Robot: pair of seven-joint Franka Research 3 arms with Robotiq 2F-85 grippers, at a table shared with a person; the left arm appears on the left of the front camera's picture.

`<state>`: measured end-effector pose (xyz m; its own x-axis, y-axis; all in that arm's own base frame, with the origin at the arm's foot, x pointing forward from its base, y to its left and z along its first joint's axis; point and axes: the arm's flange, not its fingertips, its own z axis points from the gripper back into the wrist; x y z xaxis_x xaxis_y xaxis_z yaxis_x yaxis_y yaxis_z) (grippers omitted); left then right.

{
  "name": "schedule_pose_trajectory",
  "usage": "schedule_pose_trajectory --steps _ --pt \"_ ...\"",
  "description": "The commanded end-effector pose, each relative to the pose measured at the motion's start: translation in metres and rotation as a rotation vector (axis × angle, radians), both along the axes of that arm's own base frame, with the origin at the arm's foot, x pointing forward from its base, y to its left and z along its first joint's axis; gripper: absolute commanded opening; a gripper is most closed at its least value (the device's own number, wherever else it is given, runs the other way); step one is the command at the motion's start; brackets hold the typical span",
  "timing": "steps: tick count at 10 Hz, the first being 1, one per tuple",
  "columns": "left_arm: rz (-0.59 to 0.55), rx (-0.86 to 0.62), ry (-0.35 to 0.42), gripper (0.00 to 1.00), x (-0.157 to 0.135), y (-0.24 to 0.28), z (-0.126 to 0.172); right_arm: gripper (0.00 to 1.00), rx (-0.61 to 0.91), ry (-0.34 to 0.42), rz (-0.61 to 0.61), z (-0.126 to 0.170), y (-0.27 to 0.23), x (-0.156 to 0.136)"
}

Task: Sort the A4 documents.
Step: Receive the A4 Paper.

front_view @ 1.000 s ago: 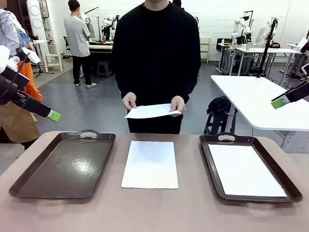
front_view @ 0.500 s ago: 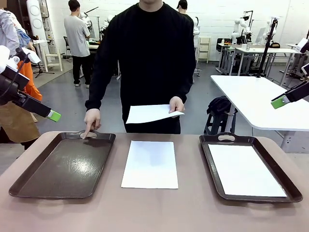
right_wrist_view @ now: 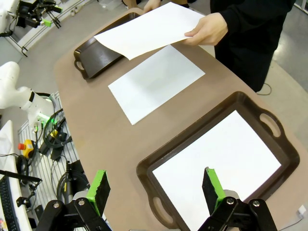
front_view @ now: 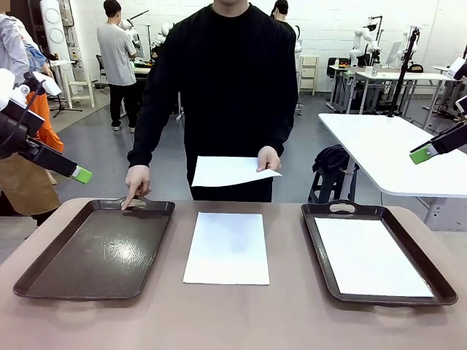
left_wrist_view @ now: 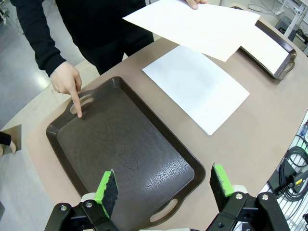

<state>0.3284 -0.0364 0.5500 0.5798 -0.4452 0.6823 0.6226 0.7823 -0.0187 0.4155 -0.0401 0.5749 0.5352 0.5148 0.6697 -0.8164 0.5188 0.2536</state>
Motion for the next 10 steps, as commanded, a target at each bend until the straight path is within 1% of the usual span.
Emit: schedule_pose_trajectory --steps 1,8,9,10 --pt "-0.018 -0.007 -0.002 1.00 0.0003 0.0016 -0.0008 1.00 0.001 -0.002 0.005 0.0005 0.0008 -0.0004" --pt "-0.018 -0.007 -0.002 1.00 0.0003 0.0016 -0.0008 1.00 0.001 -0.002 0.005 0.0005 0.0008 -0.0004" --pt "0.000 0.000 0.000 1.00 0.0000 0.0000 0.0000 1.00 0.001 -0.002 0.005 0.0005 0.0008 -0.0004" --pt "-0.004 -0.056 0.030 1.00 0.0082 -0.0021 -0.0047 1.00 0.001 -0.002 0.005 0.0005 0.0008 -0.0004"
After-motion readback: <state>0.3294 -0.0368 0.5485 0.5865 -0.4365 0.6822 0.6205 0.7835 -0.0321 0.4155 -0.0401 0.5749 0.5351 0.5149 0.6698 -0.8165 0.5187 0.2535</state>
